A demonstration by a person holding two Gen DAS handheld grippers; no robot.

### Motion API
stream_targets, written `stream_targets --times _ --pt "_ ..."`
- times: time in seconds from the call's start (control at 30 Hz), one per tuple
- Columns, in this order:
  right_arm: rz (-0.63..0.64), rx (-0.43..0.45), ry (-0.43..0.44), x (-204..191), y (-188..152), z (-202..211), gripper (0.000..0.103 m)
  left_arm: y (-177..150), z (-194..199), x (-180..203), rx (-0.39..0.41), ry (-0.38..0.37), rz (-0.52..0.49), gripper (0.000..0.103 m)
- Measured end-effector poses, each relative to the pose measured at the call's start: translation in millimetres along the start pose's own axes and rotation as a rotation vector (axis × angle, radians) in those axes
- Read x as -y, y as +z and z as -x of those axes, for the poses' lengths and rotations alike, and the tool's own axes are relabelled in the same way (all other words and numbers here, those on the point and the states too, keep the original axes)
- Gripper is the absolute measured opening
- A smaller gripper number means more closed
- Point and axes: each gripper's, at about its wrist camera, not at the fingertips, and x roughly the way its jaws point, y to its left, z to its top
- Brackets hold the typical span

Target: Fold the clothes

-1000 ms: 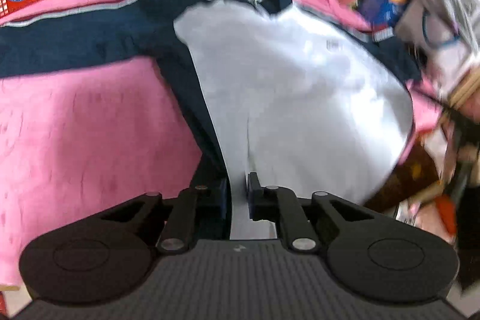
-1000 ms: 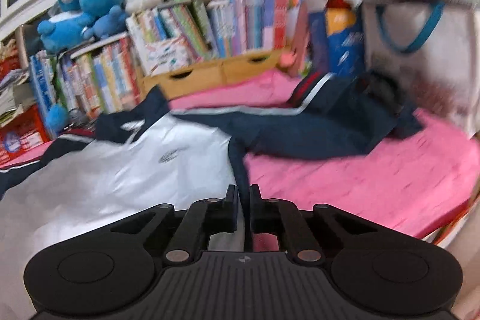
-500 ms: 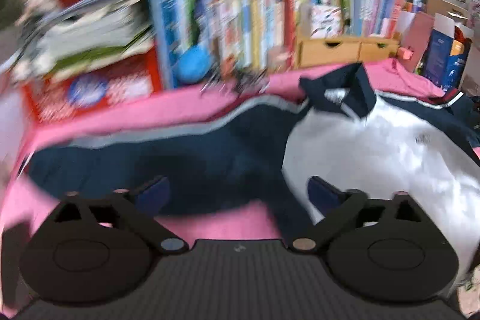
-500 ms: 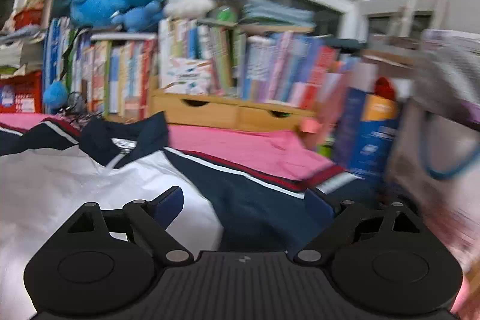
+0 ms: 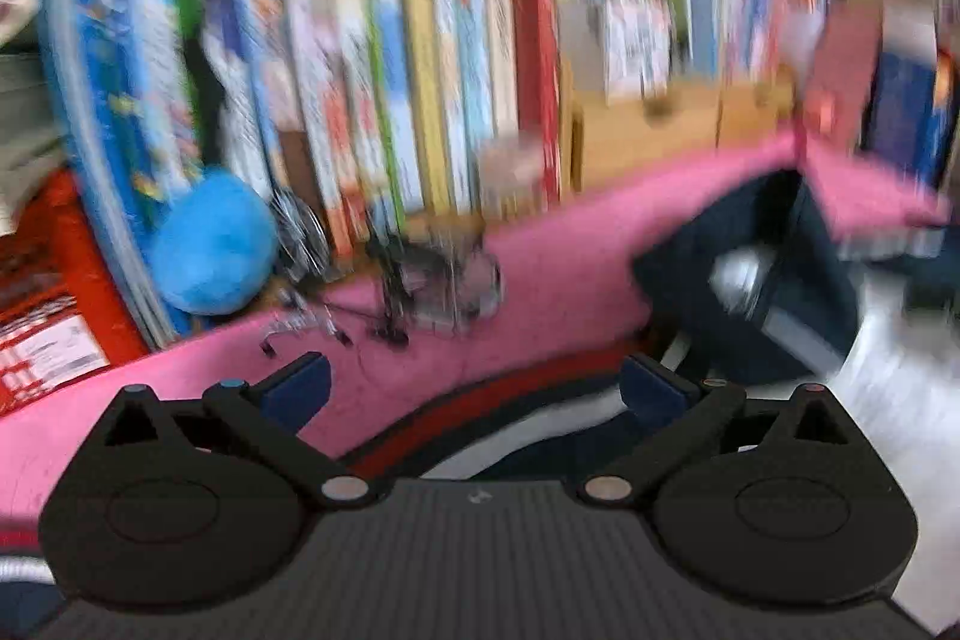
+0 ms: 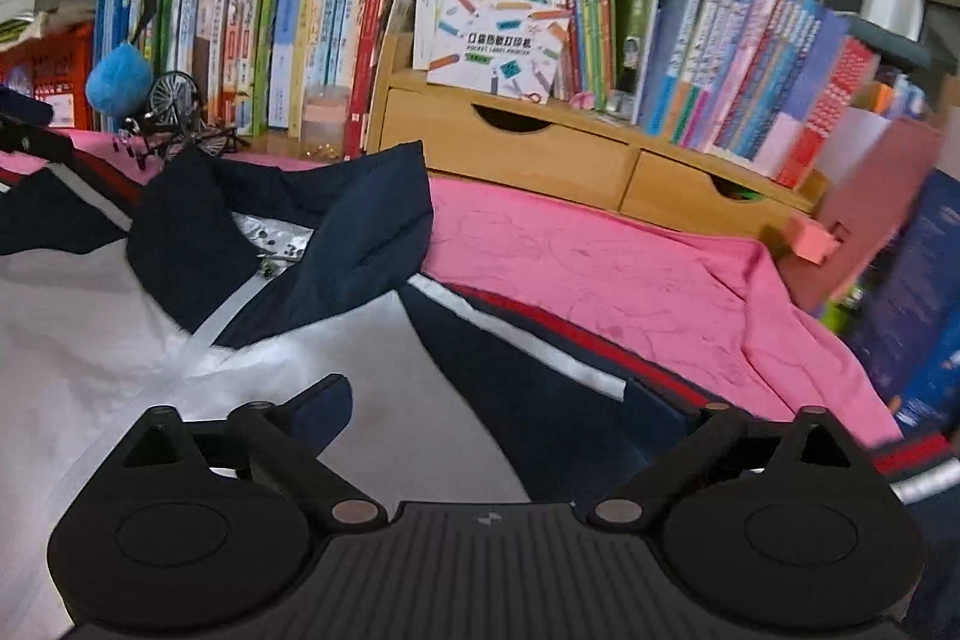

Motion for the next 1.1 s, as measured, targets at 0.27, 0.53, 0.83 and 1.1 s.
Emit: stream_targets --times 0.27,0.53,0.83,1.1 --pt "-0.071 -0.046 0.076 4 3 -43 0.102 -15 -20 4 -0.046 -0.025 0.001 0.074" --pt "-0.087 0.064 0.016 -19 20 -26 0.002 -5 44 29 0.150 0.165 -0.025 0.011" --pt "-0.043 0.047 0.223 -29 75 -49 0.081 -20 35 -6 0.043 0.299 -0.022 0.019" --pt "-0.066 -0.099 0.264 -15 34 -91 0.073 -42 21 -7 0.011 0.321 -0.008 0.021"
